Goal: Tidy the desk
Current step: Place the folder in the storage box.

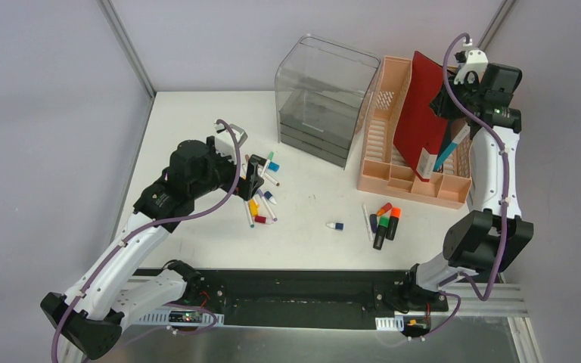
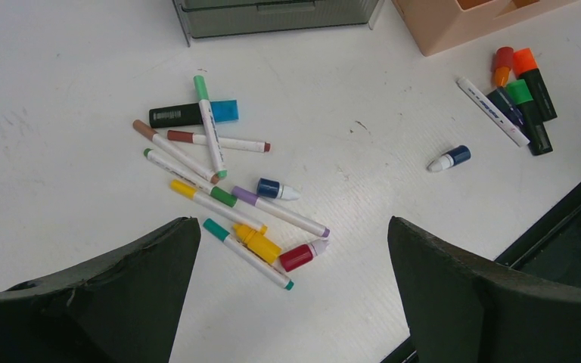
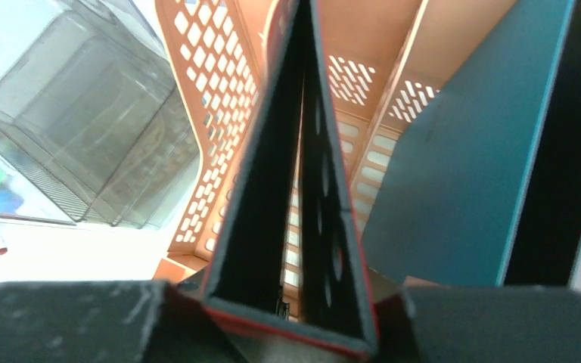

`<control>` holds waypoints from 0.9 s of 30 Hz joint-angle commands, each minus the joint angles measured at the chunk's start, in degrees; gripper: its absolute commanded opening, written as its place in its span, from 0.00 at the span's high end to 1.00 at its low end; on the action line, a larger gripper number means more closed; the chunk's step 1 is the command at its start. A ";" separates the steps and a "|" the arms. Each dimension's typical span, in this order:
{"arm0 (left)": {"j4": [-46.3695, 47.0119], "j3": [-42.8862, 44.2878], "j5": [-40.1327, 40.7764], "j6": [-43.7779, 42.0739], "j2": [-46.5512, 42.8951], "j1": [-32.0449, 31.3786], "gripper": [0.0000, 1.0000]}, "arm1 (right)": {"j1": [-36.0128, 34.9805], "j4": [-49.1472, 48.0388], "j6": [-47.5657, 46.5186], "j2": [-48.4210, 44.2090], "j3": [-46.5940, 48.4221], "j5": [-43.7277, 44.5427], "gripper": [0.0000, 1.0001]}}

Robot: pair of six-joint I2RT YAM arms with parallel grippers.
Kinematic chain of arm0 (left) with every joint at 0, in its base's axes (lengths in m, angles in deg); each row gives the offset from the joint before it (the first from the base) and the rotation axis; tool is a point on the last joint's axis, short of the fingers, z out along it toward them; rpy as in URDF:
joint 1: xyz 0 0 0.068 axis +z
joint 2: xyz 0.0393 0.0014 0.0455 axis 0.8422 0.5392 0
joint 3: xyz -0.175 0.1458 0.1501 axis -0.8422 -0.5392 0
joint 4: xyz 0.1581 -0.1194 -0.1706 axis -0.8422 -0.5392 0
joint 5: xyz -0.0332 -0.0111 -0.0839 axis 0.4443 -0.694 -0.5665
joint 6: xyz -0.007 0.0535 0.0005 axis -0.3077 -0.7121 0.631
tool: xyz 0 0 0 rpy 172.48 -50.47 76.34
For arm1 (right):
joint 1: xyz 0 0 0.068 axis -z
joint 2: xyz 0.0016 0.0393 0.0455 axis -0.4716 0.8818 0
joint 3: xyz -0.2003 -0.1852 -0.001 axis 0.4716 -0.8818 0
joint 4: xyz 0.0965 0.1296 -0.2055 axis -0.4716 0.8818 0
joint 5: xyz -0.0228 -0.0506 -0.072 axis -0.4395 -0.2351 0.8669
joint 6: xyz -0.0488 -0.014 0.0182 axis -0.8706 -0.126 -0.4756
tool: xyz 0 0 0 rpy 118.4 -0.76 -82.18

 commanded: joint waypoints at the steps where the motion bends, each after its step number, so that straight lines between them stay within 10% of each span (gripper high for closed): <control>1: 2.51 0.24 -1.51 -1.30 -1.01 0.46 0.01 | 0.20 2.11 -0.46 0.11 4.44 -0.26 0.93; 27: 2.51 0.02 -0.74 -1.30 -1.26 0.51 0.01 | 4.93 -47.12 19.45 -15.95 -24.79 0.53 1.00</control>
